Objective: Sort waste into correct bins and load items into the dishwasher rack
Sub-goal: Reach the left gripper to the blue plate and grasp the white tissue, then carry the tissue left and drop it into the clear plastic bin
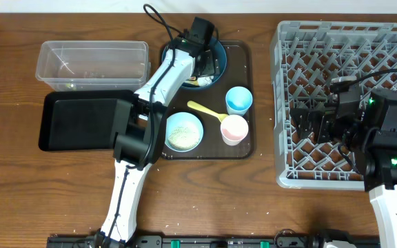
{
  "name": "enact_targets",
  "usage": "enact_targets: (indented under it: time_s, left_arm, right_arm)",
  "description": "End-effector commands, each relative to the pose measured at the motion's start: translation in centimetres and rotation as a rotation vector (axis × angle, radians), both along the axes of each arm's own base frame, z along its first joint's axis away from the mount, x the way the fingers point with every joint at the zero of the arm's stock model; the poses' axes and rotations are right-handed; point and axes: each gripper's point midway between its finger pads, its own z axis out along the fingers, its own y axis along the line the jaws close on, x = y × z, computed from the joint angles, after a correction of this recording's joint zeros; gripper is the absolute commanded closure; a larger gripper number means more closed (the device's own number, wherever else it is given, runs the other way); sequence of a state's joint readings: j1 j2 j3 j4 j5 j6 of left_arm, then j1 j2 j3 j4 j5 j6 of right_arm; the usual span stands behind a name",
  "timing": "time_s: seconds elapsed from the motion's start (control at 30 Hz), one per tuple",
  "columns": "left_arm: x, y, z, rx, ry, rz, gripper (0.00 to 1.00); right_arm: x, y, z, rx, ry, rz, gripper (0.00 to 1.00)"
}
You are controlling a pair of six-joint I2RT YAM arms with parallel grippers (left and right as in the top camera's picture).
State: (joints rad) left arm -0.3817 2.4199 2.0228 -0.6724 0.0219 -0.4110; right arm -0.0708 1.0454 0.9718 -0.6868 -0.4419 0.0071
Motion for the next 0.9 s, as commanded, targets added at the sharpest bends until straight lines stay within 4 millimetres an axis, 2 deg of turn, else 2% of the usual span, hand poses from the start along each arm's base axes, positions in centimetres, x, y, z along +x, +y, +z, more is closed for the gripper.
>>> enact_targets:
  time_s: [0.0,0.17,0.2,0.23,0.33,0.43,0.57,0.73,0.87]
  left_arm:
    - [-0.3,0.5,-1.7,0.025,0.027,0.010,0.27]
    - [-0.3,0.6,-1.8,0.026,0.029,0.010,0.75]
    - [-0.3,0.5,-1.8,0.025,0.029,0.010,0.90]
    - [-0.3,0.5,-1.8,0.023,0.028,0.010,0.94]
    - [-0.2,0.2,-1.4,0.004,0.022,0.003,0.93]
    - [-0.1,-0.5,0.2,-0.039,0.010,-0.019,0.94]
    - [0.1,-1.3,4.9,-0.097,-0.037,-0.042,0.94]
    - [-0.3,-0.5,11.6,-0.123,-0.126,-0.044,0.94]
    - [-0.8,1.0,14.6,-0.124,-0.156,-0.036,0.94]
  right_arm:
    - [0.3,0.0,0.9,0.005,-0.020,0.004,0.01]
    - [0.3,0.0,0.9,0.004,-0.022,0.003,0.01]
    - [0.3,0.0,0.9,0.004,-0.023,0.003,0.01]
    - [0.3,-0.1,0.9,0.002,-0.023,0.001,0.01]
    - [0.3,-0.1,0.9,0.002,-0.022,0.000,0.01]
    - [0.3,-0.1,0.9,0.002,-0.022,0.000,0.01]
    - [0.3,-0.1,0.9,0.000,-0.023,-0.001,0.01]
    - [0.3,-0.1,0.9,0.000,-0.022,-0.001,0.01]
    - [0.4,-0.1,1.0,0.000,-0.029,-0.002,0.01]
